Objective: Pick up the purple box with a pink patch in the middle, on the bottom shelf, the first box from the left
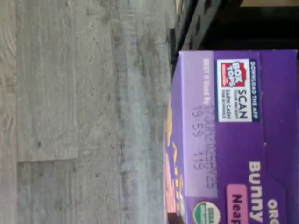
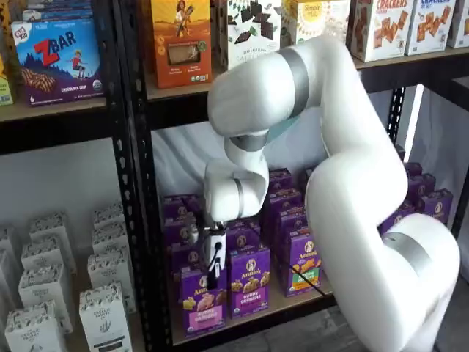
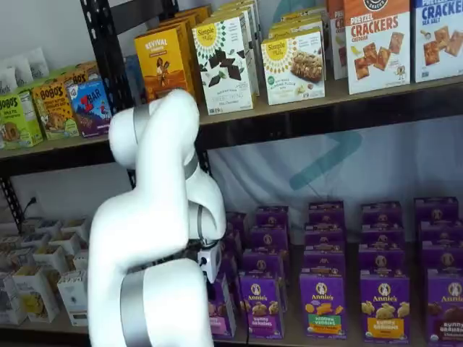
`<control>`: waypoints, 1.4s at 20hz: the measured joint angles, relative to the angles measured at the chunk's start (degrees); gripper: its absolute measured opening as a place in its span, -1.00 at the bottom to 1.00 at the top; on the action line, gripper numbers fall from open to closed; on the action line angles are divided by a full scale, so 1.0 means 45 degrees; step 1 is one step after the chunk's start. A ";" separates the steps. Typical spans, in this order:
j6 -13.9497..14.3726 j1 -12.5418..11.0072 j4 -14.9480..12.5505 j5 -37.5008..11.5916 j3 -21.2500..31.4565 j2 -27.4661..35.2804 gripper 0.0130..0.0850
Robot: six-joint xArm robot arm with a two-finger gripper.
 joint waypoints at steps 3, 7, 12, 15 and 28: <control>-0.0250 -0.0014 0.0234 -0.0164 0.0873 -0.0687 -0.44; -0.0383 -0.0017 0.0350 -0.0181 0.1869 -0.1521 -0.44; -0.0242 0.0068 0.0278 -0.0339 0.3092 -0.2614 -0.44; 0.0049 0.0197 0.0105 -0.0206 0.3792 -0.3366 -0.44; 0.1414 0.0829 -0.0641 -0.0011 0.6913 -0.6766 -0.44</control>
